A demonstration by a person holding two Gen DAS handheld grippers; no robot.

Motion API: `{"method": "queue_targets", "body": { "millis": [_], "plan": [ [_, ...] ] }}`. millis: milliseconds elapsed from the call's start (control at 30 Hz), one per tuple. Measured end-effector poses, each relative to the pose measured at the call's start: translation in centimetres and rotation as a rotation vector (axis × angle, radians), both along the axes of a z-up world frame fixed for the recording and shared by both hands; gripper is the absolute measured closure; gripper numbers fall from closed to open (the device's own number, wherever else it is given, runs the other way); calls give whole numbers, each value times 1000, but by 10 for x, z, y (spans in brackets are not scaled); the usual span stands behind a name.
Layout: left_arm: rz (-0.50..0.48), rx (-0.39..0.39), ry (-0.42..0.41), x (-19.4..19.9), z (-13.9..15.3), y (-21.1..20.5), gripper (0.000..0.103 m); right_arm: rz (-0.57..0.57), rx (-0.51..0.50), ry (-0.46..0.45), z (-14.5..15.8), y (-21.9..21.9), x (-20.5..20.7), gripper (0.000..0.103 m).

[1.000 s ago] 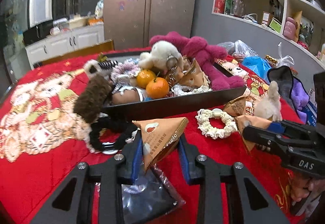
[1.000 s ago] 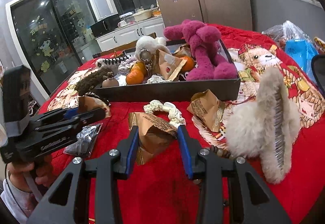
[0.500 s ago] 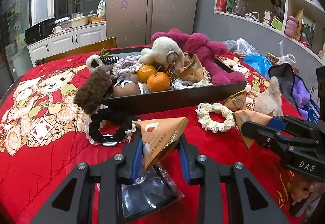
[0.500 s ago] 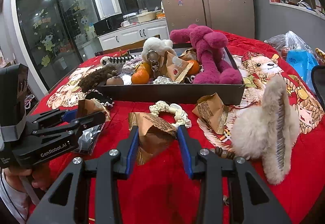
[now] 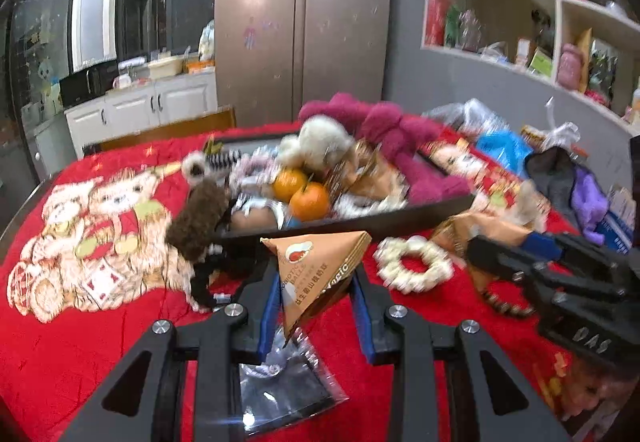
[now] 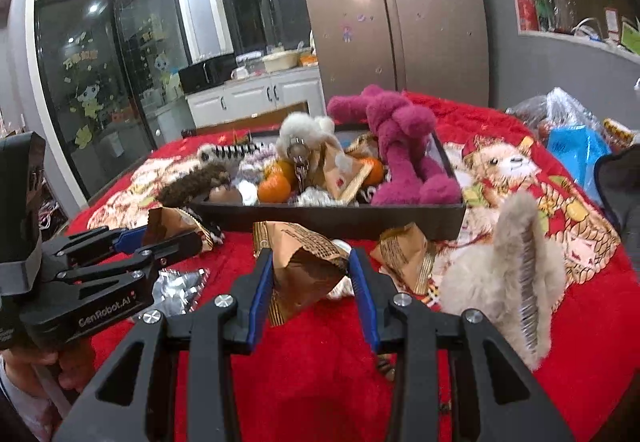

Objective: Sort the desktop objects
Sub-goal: 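Carry the tan pyramid packet and brown paper packet over the black tray, then open both tools to drop the two packets into the tray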

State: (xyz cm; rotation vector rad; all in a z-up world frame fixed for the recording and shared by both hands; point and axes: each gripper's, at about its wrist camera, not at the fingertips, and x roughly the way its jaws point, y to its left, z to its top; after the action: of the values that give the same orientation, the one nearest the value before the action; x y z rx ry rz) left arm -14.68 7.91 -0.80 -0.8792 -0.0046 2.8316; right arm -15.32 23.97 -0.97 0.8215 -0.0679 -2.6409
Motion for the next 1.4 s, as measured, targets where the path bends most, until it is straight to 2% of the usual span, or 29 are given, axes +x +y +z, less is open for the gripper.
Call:
{"method": "queue_targets", "body": {
  "millis": [100, 233, 400, 600, 833, 1000, 1067, 1400],
  "plan": [
    [17, 25, 55, 7, 17, -2, 70, -18, -4, 50, 15, -6, 8, 64],
    [49, 65, 61, 1, 36, -6, 70, -48, -18, 96, 38, -13, 14, 64],
    [85, 36, 109, -11, 49, -5, 70, -79, -54, 117, 58, -15, 7, 64],
    [120, 55, 67, -52, 42, -9, 70, -139, -63, 108, 62, -10, -29, 64],
    [101, 48, 52, -87, 38, -8, 70, -194, -75, 92, 51, 4, -88, 64],
    [88, 20, 14, -103, 15, -11, 70, -252, -96, 65, 27, 14, -114, 64],
    [91, 1, -16, -108, 6, -13, 70, -270, -23, -7, 11, 14, -127, 64],
    [70, -10, -56, -116, -10, -15, 70, -237, -1, -44, -18, 15, -134, 64]
  ]
}}
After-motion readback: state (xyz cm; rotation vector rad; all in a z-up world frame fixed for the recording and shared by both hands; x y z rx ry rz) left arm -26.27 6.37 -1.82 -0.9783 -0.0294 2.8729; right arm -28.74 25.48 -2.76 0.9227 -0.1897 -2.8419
